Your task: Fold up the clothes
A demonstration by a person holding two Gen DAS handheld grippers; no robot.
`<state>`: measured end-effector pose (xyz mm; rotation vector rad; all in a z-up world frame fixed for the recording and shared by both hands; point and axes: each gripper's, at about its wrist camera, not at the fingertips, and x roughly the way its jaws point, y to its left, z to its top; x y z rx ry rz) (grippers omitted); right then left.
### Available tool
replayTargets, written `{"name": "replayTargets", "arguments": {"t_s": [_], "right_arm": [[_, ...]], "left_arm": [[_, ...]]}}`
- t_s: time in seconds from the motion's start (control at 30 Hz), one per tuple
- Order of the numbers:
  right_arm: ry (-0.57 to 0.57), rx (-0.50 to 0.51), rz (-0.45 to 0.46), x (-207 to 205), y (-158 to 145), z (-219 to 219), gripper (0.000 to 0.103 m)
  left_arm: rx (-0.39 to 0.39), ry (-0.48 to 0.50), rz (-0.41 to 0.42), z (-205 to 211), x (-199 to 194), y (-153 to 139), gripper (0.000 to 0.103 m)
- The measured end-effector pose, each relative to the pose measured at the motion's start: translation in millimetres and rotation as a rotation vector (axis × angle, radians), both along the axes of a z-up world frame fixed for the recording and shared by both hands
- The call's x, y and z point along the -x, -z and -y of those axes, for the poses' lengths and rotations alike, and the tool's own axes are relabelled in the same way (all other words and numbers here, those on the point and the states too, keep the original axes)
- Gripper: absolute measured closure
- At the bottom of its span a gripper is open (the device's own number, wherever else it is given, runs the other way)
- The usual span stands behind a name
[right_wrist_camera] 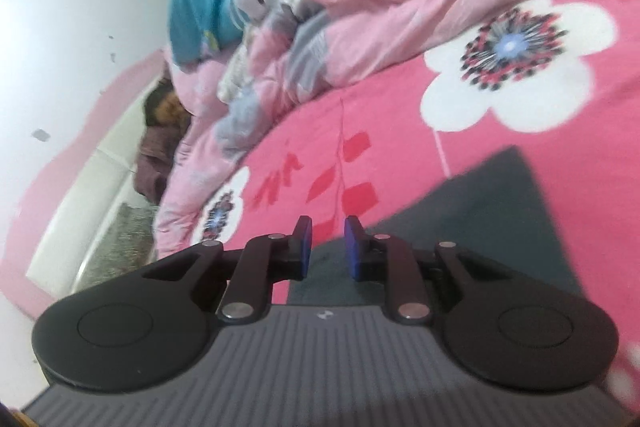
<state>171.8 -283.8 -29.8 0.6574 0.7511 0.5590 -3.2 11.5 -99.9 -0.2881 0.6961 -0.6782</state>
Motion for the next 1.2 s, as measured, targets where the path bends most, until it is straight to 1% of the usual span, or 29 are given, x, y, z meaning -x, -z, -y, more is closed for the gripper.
{"name": "replayTargets", "arguments": {"t_s": [0.17,0.2,0.3,0.37,0.43,0.5,0.57,0.63,0.73,0.8,0.87,0.9,0.97,1.0,1.03,1.1,1.13,1.2], "right_arm": [[0.015,0.029,0.008,64.9,-3.6,47.7,0.085],[0.019,0.050,0.010,77.3,-2.4,52.7,0.085],[0.067,0.099,-0.012,108.7,12.9,70.6,0.085],[0.128,0.123,-0.042,123.9,24.9,86.0,0.085],[0.180,0.096,-0.053,137.7,31.7,102.3,0.085],[0.210,0.052,-0.035,150.7,32.3,116.7,0.085],[0.214,0.039,0.003,160.6,27.6,122.8,0.085],[0.200,0.023,0.041,168.2,23.8,125.2,0.085],[0.152,-0.004,0.070,169.4,25.0,118.2,0.085],[0.137,-0.009,0.067,171.3,29.3,113.0,0.085],[0.132,-0.023,0.060,174.4,34.4,110.4,0.085],[0.134,-0.034,0.055,176.5,37.2,110.3,0.085],[0.148,-0.050,0.046,181.1,41.4,114.0,0.085],[0.156,-0.058,0.041,183.4,43.5,115.9,0.085],[0.163,-0.066,0.036,185.7,45.6,117.7,0.085],[0.178,-0.079,0.029,188.9,49.2,122.1,0.085],[0.186,-0.086,0.024,189.2,50.6,124.2,0.085],[0.200,-0.100,0.014,189.0,53.9,128.2,0.085]], "left_arm": [[-0.012,-0.015,-0.022,1.5,1.7,-4.8,0.069],[-0.016,-0.021,-0.028,1.6,2.1,-5.8,0.069],[-0.015,-0.053,-0.060,-0.5,3.6,-9.6,0.067],[-0.013,-0.087,-0.080,-4.5,6.4,-13.9,0.062],[-0.013,-0.121,-0.096,-9.9,11.0,-20.4,0.059],[-0.015,-0.154,-0.084,-14.8,17.2,-31.4,0.057],[-0.013,-0.180,-0.060,-18.3,22.7,-43.7,0.054],[0.004,-0.185,-0.043,-16.7,22.2,-54.0,0.053],[0.000,-0.176,-0.065,-2.7,9.0,-56.2,0.051],[-0.026,-0.189,-0.116,8.1,-3.1,-46.2,0.050],[-0.025,-0.221,-0.203,10.6,-14.7,-30.2,0.051],[-0.006,-0.230,-0.233,9.0,-17.2,-24.0,0.052],[0.044,-0.245,-0.243,4.6,-16.9,-18.4,0.053],[0.064,-0.239,-0.247,2.8,-17.0,-17.7,0.060],[0.083,-0.233,-0.250,1.0,-17.1,-17.0,0.070],[0.122,-0.219,-0.258,-2.1,-17.3,-15.5,0.082],[0.141,-0.212,-0.261,-3.4,-17.3,-14.6,0.084],[0.169,-0.210,-0.280,-7.3,-19.4,-8.4,0.084]]}}
